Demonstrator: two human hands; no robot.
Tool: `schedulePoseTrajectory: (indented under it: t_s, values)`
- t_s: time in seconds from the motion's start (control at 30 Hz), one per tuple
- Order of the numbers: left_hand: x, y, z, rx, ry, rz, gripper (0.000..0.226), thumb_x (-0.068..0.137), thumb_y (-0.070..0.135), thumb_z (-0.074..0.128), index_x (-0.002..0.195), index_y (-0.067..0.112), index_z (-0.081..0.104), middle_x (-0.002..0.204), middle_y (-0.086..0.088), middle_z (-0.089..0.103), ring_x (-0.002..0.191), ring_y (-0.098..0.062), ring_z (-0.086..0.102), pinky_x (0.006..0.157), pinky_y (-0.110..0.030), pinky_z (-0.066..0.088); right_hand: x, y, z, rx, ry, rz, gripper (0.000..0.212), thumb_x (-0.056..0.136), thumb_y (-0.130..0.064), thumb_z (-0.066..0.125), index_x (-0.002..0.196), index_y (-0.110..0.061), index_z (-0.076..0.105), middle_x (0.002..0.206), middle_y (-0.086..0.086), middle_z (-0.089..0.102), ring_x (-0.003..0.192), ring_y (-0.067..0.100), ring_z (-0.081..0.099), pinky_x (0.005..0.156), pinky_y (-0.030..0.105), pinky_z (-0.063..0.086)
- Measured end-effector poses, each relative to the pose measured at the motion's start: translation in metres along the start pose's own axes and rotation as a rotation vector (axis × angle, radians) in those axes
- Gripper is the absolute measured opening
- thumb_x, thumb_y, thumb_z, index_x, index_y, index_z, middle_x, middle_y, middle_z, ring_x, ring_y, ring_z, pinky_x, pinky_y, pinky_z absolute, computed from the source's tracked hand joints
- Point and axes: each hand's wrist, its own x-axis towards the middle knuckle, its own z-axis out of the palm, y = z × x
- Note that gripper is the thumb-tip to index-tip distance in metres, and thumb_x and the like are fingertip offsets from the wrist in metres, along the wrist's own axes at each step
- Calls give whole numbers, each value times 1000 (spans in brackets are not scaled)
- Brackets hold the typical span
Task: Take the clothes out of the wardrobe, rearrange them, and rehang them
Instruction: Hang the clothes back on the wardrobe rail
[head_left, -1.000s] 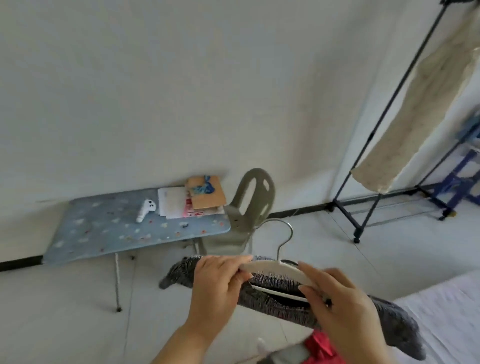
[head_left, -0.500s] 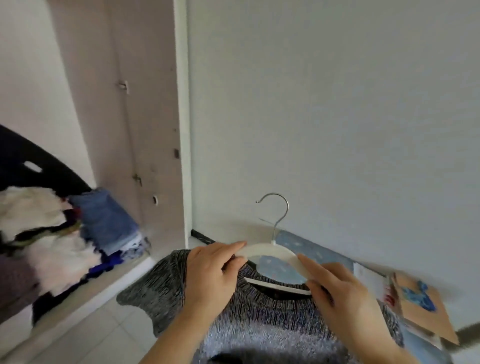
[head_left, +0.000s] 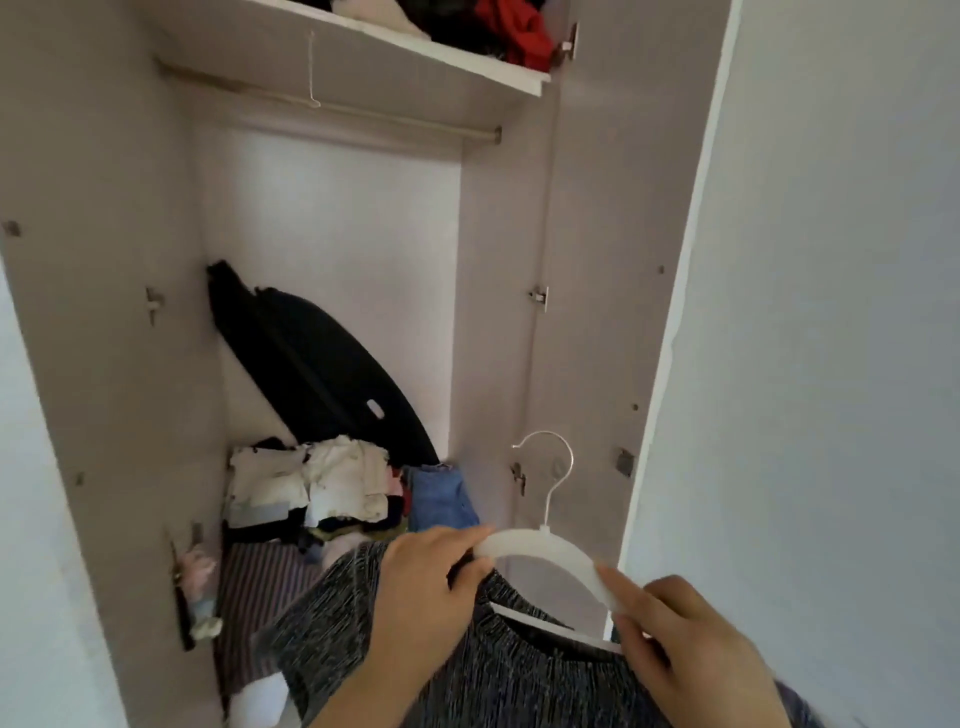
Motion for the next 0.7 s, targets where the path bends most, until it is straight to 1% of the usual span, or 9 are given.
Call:
schedulePoseTrajectory:
  t_s: [0.07,0.13,0.23,0.37,0.4,0.47,0.53,0.6,0.7]
  values:
    - [32,-18,7,38,28,-19,26,80,34,64,105,31,69,86,14,67,78,-7,58,77,-28,42,39,14,26,29,-9,-27,45,76,-38,45,121,-43,48,73,-12,51,44,7,46,36,16,37]
    - [60,-39,14,51,29,-57,28,83,31,66,111,30,67,94,13,67,86,-7,57,81,-26,40,73,25,52,46,-24,-51,47,76,-39,44,123,-43,45,72,-13,51,44,7,45,36,16,37]
    - [103,-73,26,60,30,-84,32,83,30,67,115,28,65,100,11,66,93,-11,58,87,-29,43,122,36,89,43,-26,-79,47,73,-40,43,120,-42,45,70,-12,51,41,7,45,34,16,37]
    - [179,-121,42,63,42,-65,36,87,33,61,123,29,58,111,14,58,102,-6,52,95,-26,39,198,54,147,38,34,-99,38,83,-39,38,119,-41,50,79,-11,48,43,12,51,34,15,35]
    - [201,-136,45,76,38,-50,37,88,34,59,125,30,55,114,15,55,106,-5,49,97,-23,37,219,55,159,16,38,-99,40,81,-39,40,119,-41,50,83,-10,48,44,12,52,34,16,35]
    - [243,-164,45,96,34,-34,39,90,35,56,128,31,52,117,17,50,110,-4,47,99,-18,33,260,59,184,-29,37,-88,47,73,-36,50,120,-41,48,88,-9,46,45,11,53,33,18,34]
    - [291,-190,37,124,68,1,39,89,34,57,128,30,53,118,16,51,109,-6,48,101,-25,36,306,60,203,-33,19,-58,55,69,-35,55,122,-46,43,92,-10,46,46,11,55,33,17,34]
    - [339,-209,23,182,81,38,41,89,34,56,130,29,51,123,12,52,113,-7,47,103,-27,34,352,62,221,-45,28,-24,56,70,-35,57,121,-49,40,92,-10,46,47,12,56,33,16,35]
    - [412,-230,2,302,82,72,46,91,34,52,136,31,43,132,9,48,120,-10,43,107,-29,28,419,69,242,-83,68,-13,63,64,-21,76,117,-43,50,83,-6,53,48,16,58,32,21,38]
